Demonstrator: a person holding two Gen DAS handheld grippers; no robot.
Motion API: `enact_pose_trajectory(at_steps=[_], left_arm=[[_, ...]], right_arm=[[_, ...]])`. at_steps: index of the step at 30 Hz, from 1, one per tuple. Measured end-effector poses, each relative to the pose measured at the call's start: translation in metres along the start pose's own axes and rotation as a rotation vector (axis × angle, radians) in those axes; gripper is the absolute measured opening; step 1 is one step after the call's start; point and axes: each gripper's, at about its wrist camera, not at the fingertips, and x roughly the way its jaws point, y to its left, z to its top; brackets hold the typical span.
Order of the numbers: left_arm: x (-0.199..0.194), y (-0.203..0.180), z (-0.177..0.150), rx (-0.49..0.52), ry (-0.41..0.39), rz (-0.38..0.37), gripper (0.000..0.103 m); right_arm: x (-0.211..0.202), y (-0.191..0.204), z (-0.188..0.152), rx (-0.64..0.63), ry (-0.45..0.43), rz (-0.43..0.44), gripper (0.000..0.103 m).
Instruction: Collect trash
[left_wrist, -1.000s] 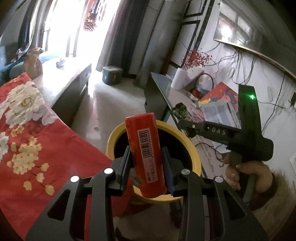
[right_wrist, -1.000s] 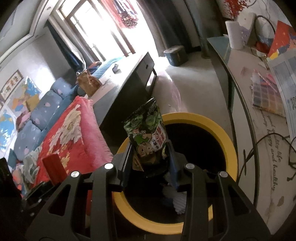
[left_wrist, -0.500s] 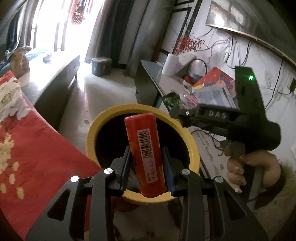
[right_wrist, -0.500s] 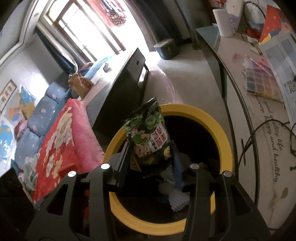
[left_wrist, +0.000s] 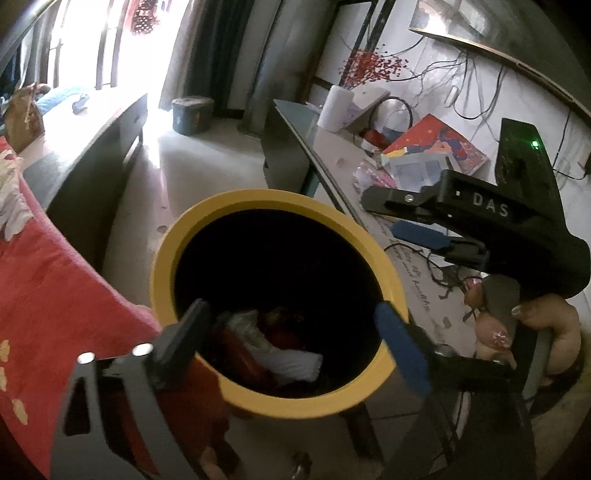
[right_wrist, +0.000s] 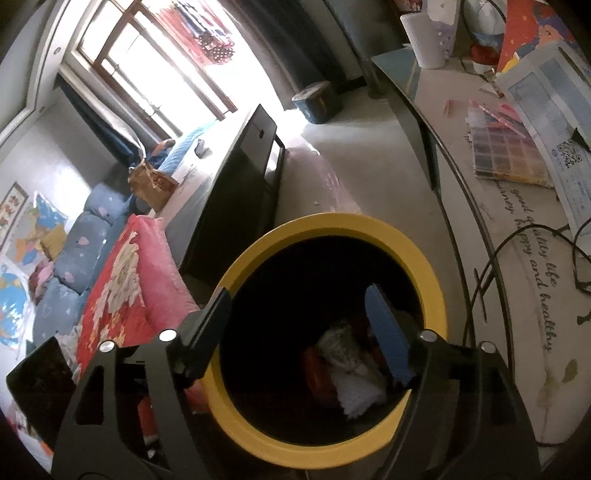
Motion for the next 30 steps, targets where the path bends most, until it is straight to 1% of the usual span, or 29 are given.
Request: enact_pose_trajectory(at_steps=[2,4,6,11,14,19,22,25,30], left_arm=[[-0.005,0.002,0.001,-0.005,-0.004,0.014,0.096],[-0.011,0.005,0.001,-0.02,-0.008,0.027,0.096],[-0.017,0.009,0.002,-0.041,-0.01,0.037,0.096],[-0.035,0.021,0.002,-0.089,-0.029,0.083,0.096],[-0.049,0.029,0.002,-0.109,-0.045,0.116,0.096],[-0.079,0.041,0.001,-0.135,-0.088,0.166,0.096],[-0.101,0.049,-0.002,-0.146,-0.12,0.188,0.096],[-0.12,0.057,-0.007,-0.161,-0.149,0.208,0.096],[-0.153,0.068,-0.019,-0.19,-0.199,0.267,0.096]], right_arm=[[-0.002,0.001,-0.001,-0.009,-0.005,-0.014,0.072],[-0.007,0.004,-0.001,-0.024,-0.015,-0.031,0.075],[-0.011,0.006,-0.002,-0.036,-0.031,-0.043,0.08],[-0.033,0.016,-0.004,-0.08,-0.11,-0.084,0.092],[-0.044,0.023,-0.008,-0.1,-0.144,-0.098,0.092],[-0.056,0.038,-0.018,-0.126,-0.155,-0.092,0.092],[-0.062,0.054,-0.028,-0.17,-0.154,-0.094,0.092],[-0.066,0.071,-0.039,-0.215,-0.151,-0.077,0.092],[-0.073,0.102,-0.054,-0.285,-0.16,-0.05,0.092]])
